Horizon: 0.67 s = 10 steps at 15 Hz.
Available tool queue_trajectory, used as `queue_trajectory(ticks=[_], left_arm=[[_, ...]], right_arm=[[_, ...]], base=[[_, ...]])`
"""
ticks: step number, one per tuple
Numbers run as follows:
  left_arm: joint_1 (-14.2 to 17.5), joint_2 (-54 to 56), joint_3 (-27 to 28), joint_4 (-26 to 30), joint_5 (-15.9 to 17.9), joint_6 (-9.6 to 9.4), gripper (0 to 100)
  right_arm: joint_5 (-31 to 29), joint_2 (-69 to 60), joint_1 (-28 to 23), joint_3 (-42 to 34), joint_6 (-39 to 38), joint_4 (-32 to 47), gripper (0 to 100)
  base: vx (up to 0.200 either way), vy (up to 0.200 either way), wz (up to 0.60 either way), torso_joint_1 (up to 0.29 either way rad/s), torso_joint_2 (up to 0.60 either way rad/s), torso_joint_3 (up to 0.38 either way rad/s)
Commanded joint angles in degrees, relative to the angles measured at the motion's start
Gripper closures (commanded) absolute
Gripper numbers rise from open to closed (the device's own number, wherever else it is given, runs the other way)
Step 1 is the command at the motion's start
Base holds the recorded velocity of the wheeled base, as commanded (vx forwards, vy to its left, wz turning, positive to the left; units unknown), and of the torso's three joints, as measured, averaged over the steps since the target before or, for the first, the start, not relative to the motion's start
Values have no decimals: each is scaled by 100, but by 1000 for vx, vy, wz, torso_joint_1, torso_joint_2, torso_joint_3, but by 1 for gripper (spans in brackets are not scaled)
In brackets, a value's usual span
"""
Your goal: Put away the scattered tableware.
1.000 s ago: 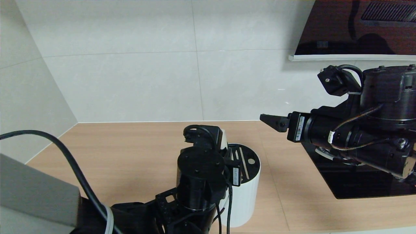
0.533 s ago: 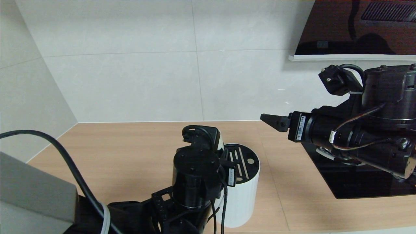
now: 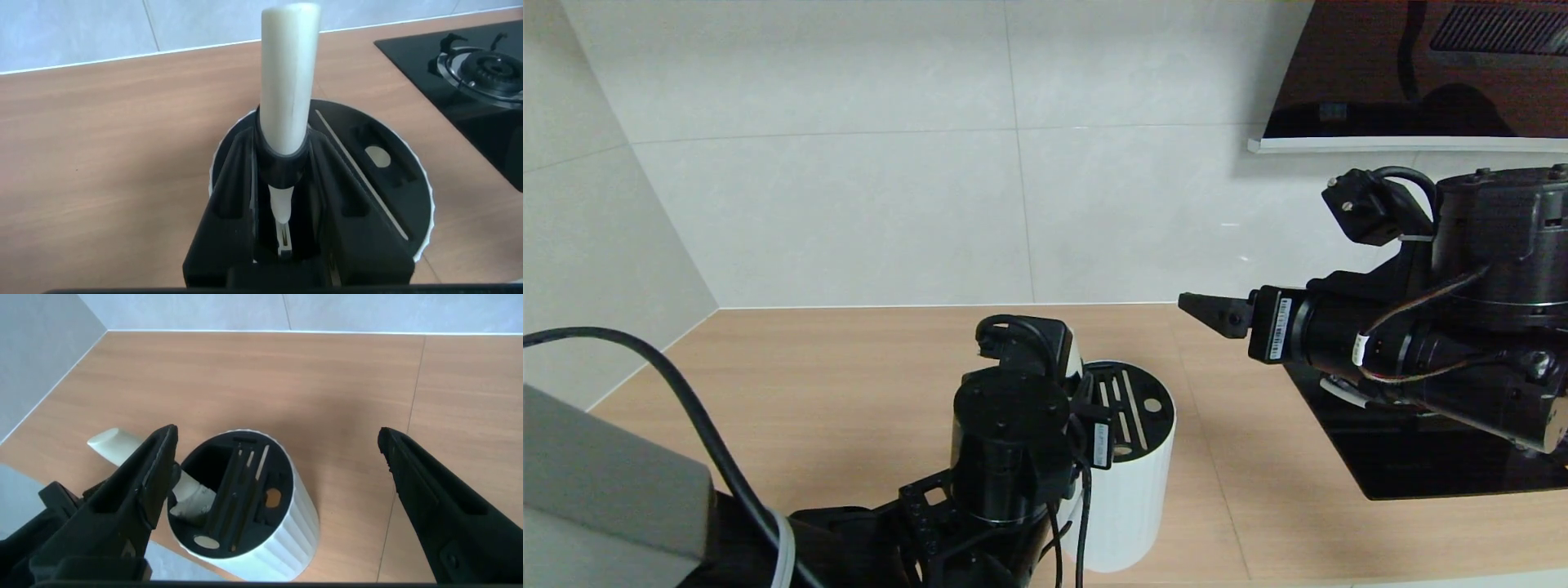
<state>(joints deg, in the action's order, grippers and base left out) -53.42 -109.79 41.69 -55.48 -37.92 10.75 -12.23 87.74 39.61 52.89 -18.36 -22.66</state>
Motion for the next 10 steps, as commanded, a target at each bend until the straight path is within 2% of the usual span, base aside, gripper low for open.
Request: queue_trajectory(ticks=[1,5,7,8,9,10], left_arm=[[-2,19,-126,-24,57,6,100],[-2,36,-109,-59,84,50,100],[-28,203,-153,72,330,208,100],[-99,283,-179,239,470,340,100],[-169,344,-258,275,681,463,100],[-178,458,-390,310,998,480,100]], right_arm=[[1,-11,3,2,-1,-1,0],[1,-72,12,28,-1,192,0],[36,-81,73,2,-10,192,0],[238,-20,240,-42,-36,192,0],[467,59,337,-86,-36,157,0],[669,253,363,-34,-45,122,0]], base=[[0,0,0,0,0,0],[0,0,0,0,0,0],[0,0,0,0,0,0],[0,0,0,0,0,0],[0,0,0,0,0,0],[0,0,0,0,0,0]])
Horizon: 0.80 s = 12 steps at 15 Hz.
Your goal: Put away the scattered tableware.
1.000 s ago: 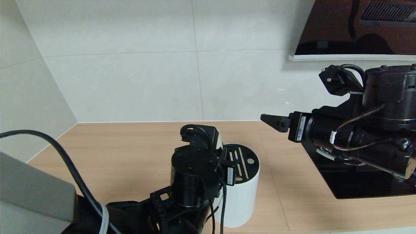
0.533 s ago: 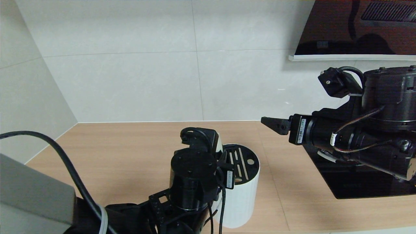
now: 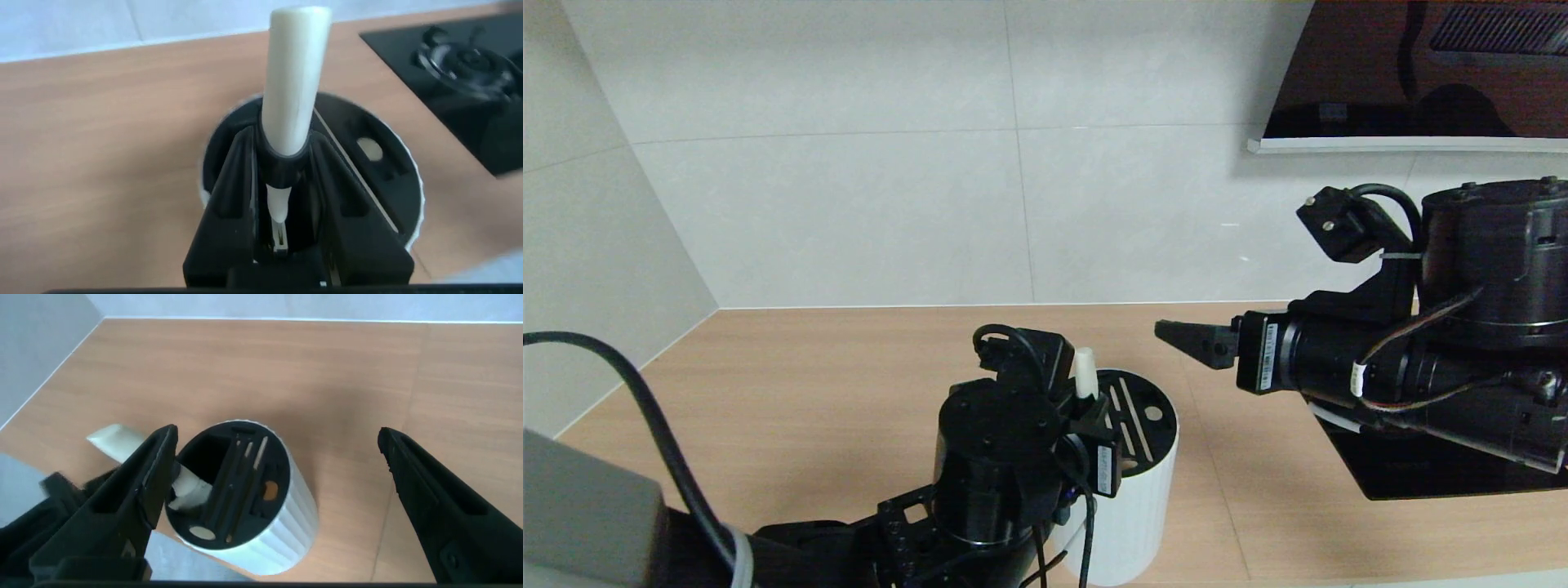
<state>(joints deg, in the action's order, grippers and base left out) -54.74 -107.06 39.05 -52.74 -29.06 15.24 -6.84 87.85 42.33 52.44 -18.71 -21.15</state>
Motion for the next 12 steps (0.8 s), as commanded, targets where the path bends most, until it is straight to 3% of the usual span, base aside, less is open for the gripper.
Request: queue_trajectory(ticks=[1,6,9,12], left_arm=[[-46,194,-196,53,164,23,100],[-20,-70,-161,18,120,-21,100],[165,-272,-2,9,-47,-38,100],[174,-281,50,0,-47,-38,100]], right_arm=[[157,374,118,73,-18,-100,0],[165,760,452,55,17,-627,0],[165,743,593,-59,52,-662,0],[148,857,593,-191,447,-917,0]], base=[[0,0,0,0,0,0],[0,0,0,0,0,0],[0,0,0,0,0,0],[0,0,0,0,0,0]])
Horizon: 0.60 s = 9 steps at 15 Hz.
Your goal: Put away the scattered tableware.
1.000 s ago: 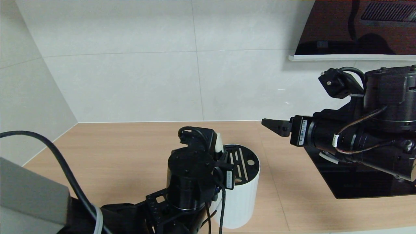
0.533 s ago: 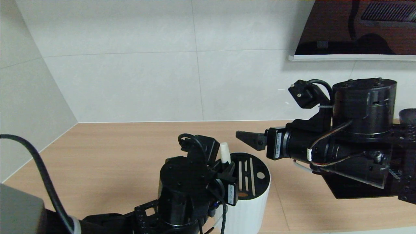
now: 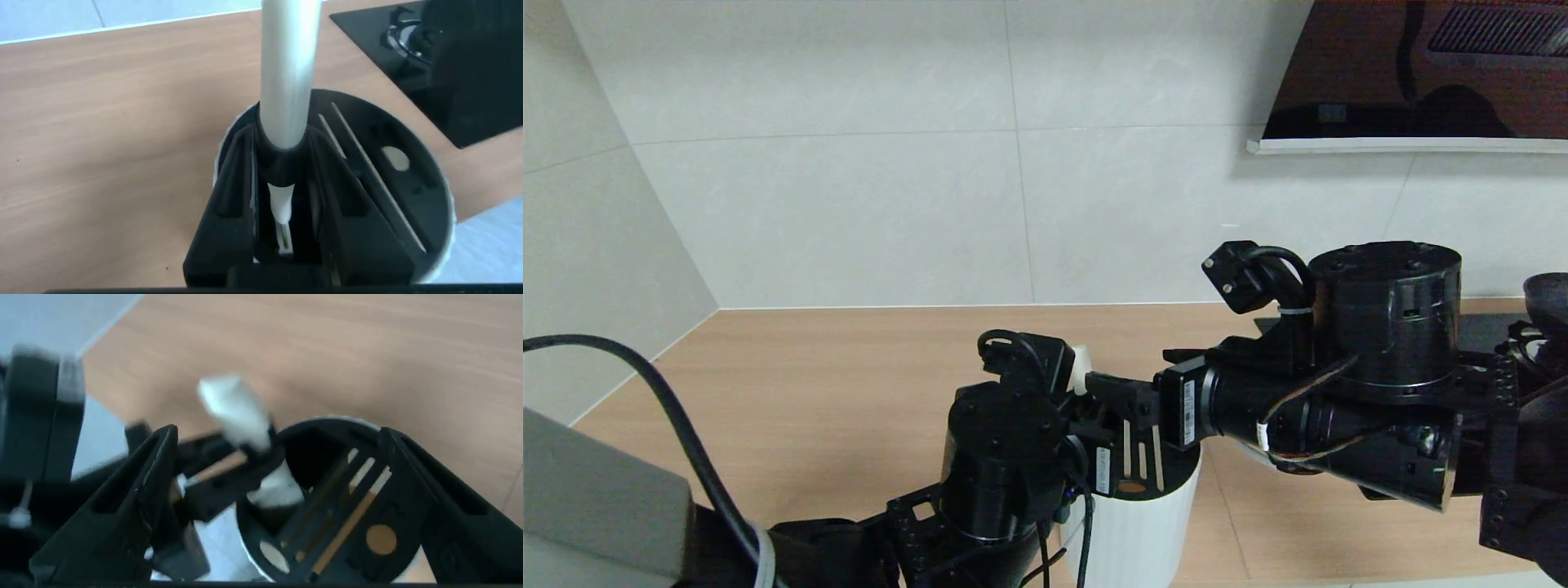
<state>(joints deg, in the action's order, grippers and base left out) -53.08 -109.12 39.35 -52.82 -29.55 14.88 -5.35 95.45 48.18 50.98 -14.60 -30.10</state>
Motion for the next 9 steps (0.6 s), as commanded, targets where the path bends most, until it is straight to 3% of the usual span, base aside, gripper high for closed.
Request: queue_trajectory(ticks=[1,3,9], left_arm=[[-10,-31,20,18,-7,-3,100],[-62,-22,20,9,-7,-3,100],[-97,-22,20,-62,-16,-65,100]], right_arm=[[-27,246,7,-36,37,-242,0],[-168,483,7,-36,54,-646,0],[-370,896,51,158,45,-708,0]], base=[[0,0,0,0,0,0],[0,0,0,0,0,0],[0,0,0,0,0,0]])
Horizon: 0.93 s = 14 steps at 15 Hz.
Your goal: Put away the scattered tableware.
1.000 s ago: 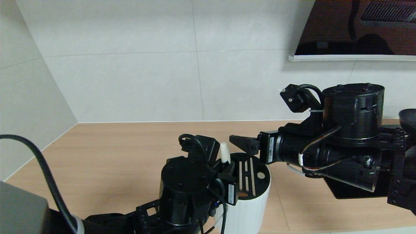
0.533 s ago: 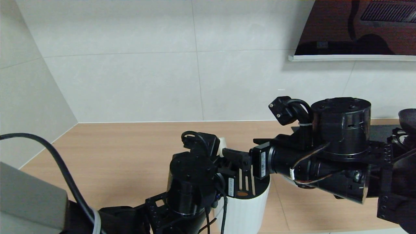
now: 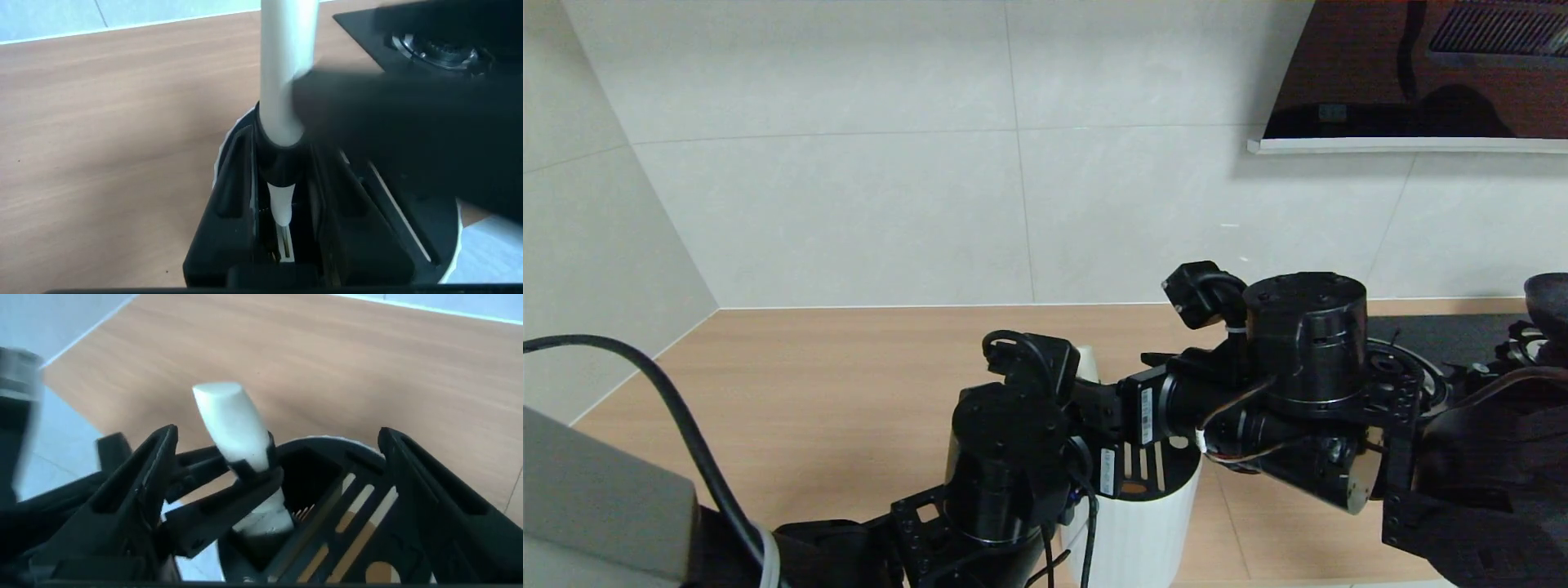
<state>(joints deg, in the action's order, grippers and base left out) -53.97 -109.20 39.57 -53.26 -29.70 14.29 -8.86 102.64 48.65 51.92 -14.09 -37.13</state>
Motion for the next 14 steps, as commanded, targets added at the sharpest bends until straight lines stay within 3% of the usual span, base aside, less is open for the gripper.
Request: queue_trajectory(ticks=[1,10,14], left_arm=[[-8,-13,-11,-18,-10,-14,100],[0,-13,-37,-18,-63,-22,100],[0,127,-64,-26,-168,-119,100]], right_arm=[[-72,203,4,73,-6,-5,0],[-160,687,-348,178,-32,-435,0],[-151,775,-506,178,-41,-462,0]], base=[[0,0,0,0,0,0],[0,0,0,0,0,0],[0,0,0,0,0,0]])
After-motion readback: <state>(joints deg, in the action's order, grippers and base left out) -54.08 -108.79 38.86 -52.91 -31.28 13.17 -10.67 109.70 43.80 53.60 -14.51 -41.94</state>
